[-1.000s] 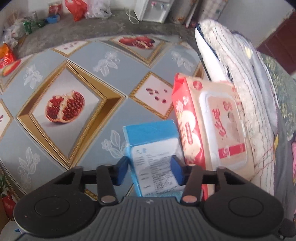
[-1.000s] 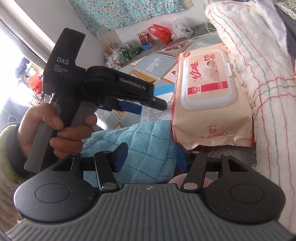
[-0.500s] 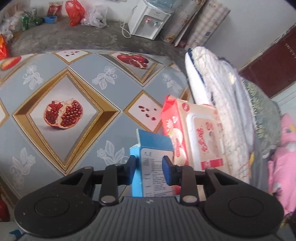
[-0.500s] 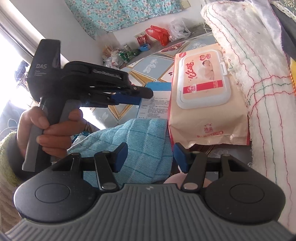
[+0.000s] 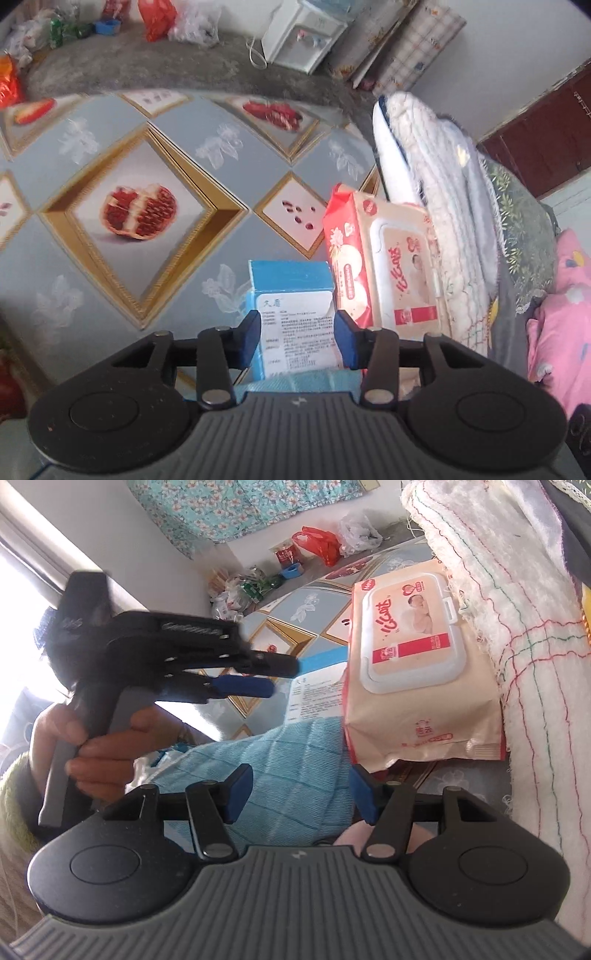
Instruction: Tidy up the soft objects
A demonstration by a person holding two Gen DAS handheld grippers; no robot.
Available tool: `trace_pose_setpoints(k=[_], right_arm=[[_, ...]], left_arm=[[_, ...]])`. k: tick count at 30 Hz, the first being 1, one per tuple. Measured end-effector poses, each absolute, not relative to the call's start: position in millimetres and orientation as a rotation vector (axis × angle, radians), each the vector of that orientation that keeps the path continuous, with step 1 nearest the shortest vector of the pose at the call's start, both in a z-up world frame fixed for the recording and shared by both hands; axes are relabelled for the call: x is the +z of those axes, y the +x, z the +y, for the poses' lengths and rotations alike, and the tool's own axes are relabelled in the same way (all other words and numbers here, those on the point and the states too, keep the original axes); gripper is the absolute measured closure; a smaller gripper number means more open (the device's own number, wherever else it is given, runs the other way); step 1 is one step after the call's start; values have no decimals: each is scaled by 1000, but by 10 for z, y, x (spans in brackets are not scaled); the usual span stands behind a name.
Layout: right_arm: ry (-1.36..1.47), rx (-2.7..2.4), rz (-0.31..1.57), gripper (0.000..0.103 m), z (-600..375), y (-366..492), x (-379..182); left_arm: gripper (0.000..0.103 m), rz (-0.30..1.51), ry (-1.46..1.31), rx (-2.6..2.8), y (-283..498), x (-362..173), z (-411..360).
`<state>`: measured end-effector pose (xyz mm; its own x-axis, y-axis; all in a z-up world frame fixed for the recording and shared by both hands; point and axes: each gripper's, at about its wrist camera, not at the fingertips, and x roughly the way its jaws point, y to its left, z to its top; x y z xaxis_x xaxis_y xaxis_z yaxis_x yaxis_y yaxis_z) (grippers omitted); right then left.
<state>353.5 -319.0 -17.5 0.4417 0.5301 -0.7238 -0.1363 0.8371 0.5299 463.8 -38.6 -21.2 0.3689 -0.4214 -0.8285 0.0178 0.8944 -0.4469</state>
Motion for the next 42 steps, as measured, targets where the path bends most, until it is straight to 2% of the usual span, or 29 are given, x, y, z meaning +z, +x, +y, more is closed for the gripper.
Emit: trace_pose_setpoints(k=[9, 23, 30, 38, 41, 42], right_arm=[[550, 392, 1114, 46, -3167, 3627, -226], [613, 357, 1132, 42, -3119, 3662, -244], [648, 336, 1116, 42, -3282, 3629, -280], [684, 332, 1097, 42, -3406, 3548, -311], [687, 332, 1087, 42, -3436, 3519, -303], [689, 331, 1083, 42, -3454, 3511, -293]], left_arm=[[38, 1190, -225, -289, 4151, 102, -107], [28, 1362, -307, -328, 4363, -378, 47], [44, 1340, -312, -403, 4375, -356, -84], [46, 1301, -329, -440, 4395, -254, -49], [50, 1277, -287, -466, 4331, -198, -116], [56, 1274, -267, -467, 4311, -187, -149]])
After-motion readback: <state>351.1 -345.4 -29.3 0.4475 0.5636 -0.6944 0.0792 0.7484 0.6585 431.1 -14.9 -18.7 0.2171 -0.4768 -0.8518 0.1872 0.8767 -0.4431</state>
